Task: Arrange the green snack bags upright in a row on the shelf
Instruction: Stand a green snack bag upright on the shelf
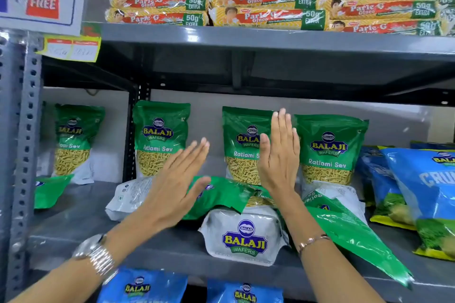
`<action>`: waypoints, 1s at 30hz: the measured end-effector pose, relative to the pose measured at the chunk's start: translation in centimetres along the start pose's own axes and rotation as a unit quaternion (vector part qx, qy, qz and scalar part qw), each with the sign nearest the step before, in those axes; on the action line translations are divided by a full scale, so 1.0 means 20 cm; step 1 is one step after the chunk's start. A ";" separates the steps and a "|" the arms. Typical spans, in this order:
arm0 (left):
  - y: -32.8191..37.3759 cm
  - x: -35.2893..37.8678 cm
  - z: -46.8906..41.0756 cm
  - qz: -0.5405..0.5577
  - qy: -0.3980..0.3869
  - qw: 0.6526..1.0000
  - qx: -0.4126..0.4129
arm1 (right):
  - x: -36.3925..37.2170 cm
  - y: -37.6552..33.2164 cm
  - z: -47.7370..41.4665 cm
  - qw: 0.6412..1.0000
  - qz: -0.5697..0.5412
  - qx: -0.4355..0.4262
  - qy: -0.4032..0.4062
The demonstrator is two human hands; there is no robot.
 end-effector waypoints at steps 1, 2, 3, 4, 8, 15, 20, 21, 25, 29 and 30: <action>-0.02 0.01 0.05 -0.011 -0.023 0.999 0.029 | -0.01 -0.01 0.00 1.000 -0.024 0.001 0.014; -0.05 0.03 0.09 -0.033 -0.030 0.997 0.063 | -0.02 -0.03 0.00 0.999 -0.038 0.000 0.024; -0.10 0.06 0.15 -0.057 -0.047 0.995 0.071 | -0.01 -0.05 0.01 0.998 -0.050 -0.005 0.024; -0.14 0.09 0.21 -0.069 -0.069 0.992 0.082 | 0.00 -0.07 0.01 0.998 -0.059 -0.010 0.018; -0.23 0.15 0.25 -0.154 -0.089 0.976 0.127 | 0.00 -0.15 0.00 0.995 -0.084 -0.052 0.014; -0.35 0.14 0.24 0.011 0.002 0.999 0.048 | 0.03 -0.16 -0.03 0.992 -0.115 -0.017 -0.048; -0.55 0.03 0.18 0.168 0.103 0.966 -0.169 | 0.08 -0.07 -0.10 0.978 -0.170 0.094 -0.081; -0.60 0.01 0.15 0.181 0.119 0.951 -0.220 | 0.13 -0.03 -0.12 0.963 -0.193 0.146 -0.114; -0.77 -0.01 0.15 0.243 0.111 0.905 -0.330 | 0.38 -0.01 -0.10 0.864 -0.246 0.306 -0.315; -0.90 0.08 0.15 0.321 0.046 0.864 -0.386 | 0.57 -0.17 -0.09 0.807 -0.328 0.326 -0.366; -0.93 0.12 0.14 0.337 0.028 0.850 -0.403 | 0.60 -0.21 -0.09 0.802 -0.350 0.323 -0.362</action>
Point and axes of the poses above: each hand's wrist, its own z-axis away from the middle knuckle, its own x-axis out of the palm, y = z × x, the point moved 5 cm from there along -z, towards the middle knuckle, and after that the axes turned 12 degrees about -z, right-handed, at the moved point
